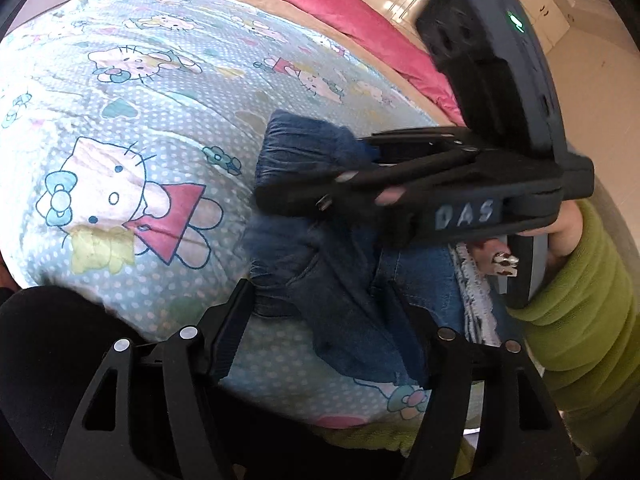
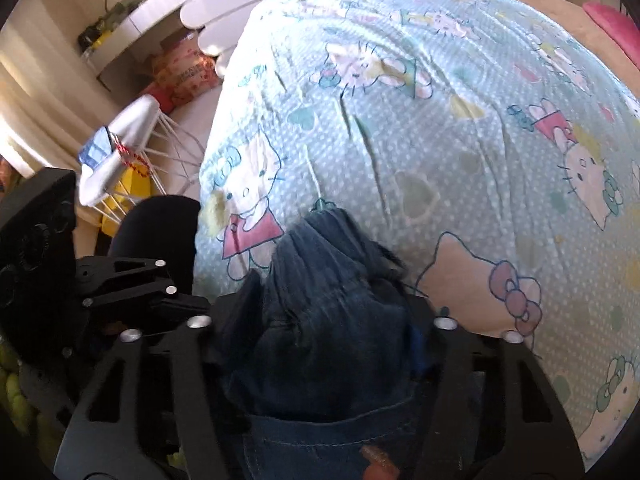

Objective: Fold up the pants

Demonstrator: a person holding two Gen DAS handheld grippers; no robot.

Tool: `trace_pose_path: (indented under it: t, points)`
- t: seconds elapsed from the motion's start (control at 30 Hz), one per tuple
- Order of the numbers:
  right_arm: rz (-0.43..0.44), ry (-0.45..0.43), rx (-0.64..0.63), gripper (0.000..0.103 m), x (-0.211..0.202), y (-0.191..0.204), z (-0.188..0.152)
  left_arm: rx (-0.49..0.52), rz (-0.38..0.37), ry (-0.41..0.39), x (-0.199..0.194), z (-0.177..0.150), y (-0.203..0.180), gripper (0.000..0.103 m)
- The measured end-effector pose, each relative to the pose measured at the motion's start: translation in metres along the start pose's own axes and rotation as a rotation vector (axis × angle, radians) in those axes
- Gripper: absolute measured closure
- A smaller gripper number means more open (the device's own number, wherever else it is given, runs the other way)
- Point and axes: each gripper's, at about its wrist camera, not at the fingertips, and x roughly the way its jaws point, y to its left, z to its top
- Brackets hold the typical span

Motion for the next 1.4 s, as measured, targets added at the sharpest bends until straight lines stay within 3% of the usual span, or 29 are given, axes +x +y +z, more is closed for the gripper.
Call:
trace_pose_path:
  t: [0.03, 0.13, 0.27, 0.3, 0.57, 0.7, 0.77, 0.8, 1.0, 1.13, 1.27, 1.4]
  points:
    - [0.009, -0.037, 0.010, 0.069, -0.013, -0.002, -0.005, -0.005, -0.020, -0.009, -0.004, 0.000, 0.000, 0.028]
    - [0.043, -0.120, 0.042, 0.073, -0.040, -0.007, -0.016, -0.006, -0.062, -0.024, -0.010, 0.000, -0.004, 0.013]
    - [0.074, -0.236, 0.085, 0.073, -0.085, -0.015, -0.041, -0.019, -0.117, -0.017, -0.008, 0.000, -0.011, 0.010]
    - [0.070, -0.255, 0.088, 0.073, -0.093, -0.015, -0.047, -0.039, -0.159, 0.000, -0.004, 0.002, -0.012, 0.006]
    - [0.048, -0.358, 0.140, 0.072, -0.144, -0.028, -0.080, -0.072, -0.392, 0.060, 0.026, 0.019, -0.048, 0.007]
    - [0.047, -0.419, 0.179, 0.065, -0.168, -0.037, -0.104, 0.048, -0.462, 0.072, 0.025, 0.022, -0.098, 0.007]
    - [0.029, -0.455, 0.216, 0.045, -0.182, -0.042, -0.123, 0.118, -0.507, 0.091, 0.025, 0.018, -0.123, 0.007]
    - [-0.016, -0.482, 0.253, 0.028, -0.190, -0.048, -0.135, 0.168, -0.519, 0.114, 0.028, 0.014, -0.139, 0.007]
    - [-0.229, -0.456, 0.399, 0.027, -0.200, -0.061, -0.195, 0.259, -0.524, 0.296, 0.069, -0.016, -0.175, 0.006]
    - [-0.275, -0.398, 0.433, 0.027, -0.183, -0.058, -0.214, 0.298, -0.457, 0.301, 0.081, -0.017, -0.185, 0.006]
    - [-0.448, -0.235, 0.475, 0.028, -0.156, -0.073, -0.229, 0.297, -0.435, 0.294, 0.074, -0.022, -0.184, 0.006]
    - [-0.398, -0.262, 0.529, 0.028, -0.152, -0.080, -0.238, 0.296, -0.406, 0.278, 0.064, -0.024, -0.176, 0.006]
